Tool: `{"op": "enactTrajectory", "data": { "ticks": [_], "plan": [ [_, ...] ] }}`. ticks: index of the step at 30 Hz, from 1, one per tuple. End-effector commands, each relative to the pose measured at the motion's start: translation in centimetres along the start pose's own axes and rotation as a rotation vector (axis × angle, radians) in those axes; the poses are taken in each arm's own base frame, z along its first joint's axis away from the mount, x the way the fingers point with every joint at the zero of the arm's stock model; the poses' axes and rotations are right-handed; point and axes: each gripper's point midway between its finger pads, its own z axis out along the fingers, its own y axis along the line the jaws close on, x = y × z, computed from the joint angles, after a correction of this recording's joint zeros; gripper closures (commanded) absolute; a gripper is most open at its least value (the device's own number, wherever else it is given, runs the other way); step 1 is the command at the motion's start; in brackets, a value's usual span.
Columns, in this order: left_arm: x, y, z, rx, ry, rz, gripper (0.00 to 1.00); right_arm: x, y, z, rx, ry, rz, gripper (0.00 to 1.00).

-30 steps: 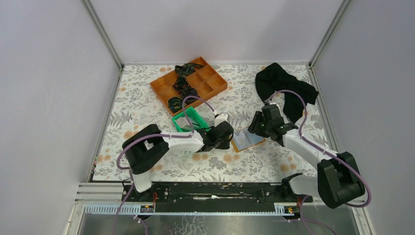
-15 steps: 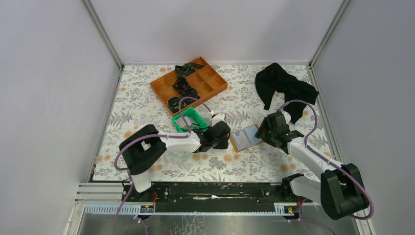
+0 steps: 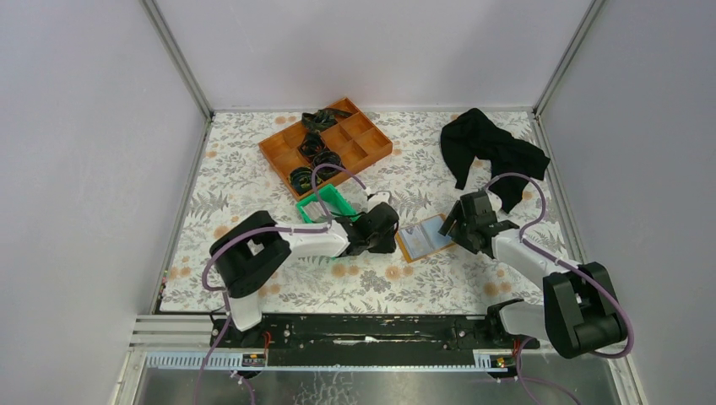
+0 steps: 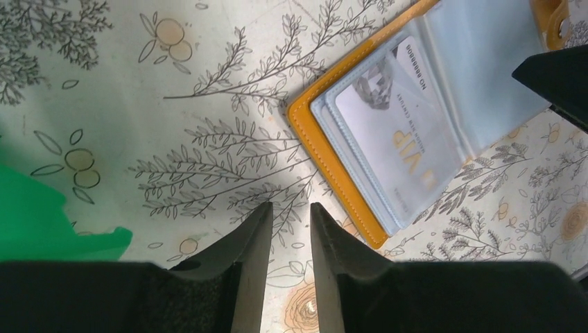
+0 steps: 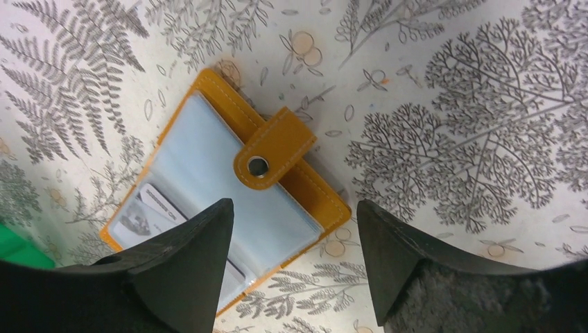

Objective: Put the credit cards into the card holder
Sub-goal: Adjust the card holder at the center of the board.

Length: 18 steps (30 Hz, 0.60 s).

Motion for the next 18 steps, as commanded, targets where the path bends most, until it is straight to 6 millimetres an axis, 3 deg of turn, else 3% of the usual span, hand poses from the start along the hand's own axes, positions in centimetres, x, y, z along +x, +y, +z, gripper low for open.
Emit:
{"op": "enactTrajectory", "data": {
  "ticks": [1,6,9,18],
  "plan": [
    [5.5,6.5,1.3,-0.204,0.197,0.054,0.65,0.9,-0.2,1.1,0.014,0.048,0.044,0.27],
    [5.6,6.7,1.7,-0.207,0.209,0.053,0.65,2.5,-0.3,1.9,-0.001,0.103,0.073,0.31],
    [5.7,7.0,1.9,-0.212,0.214,0.056,0.65,3.1,-0.1,2.1,-0.023,0.126,0.082,0.45],
    [6.3,7.6,2.5,-0.223,0.239,0.064,0.65,2.7,1.7,1.5,-0.114,0.130,0.061,0.60]
  ]
}}
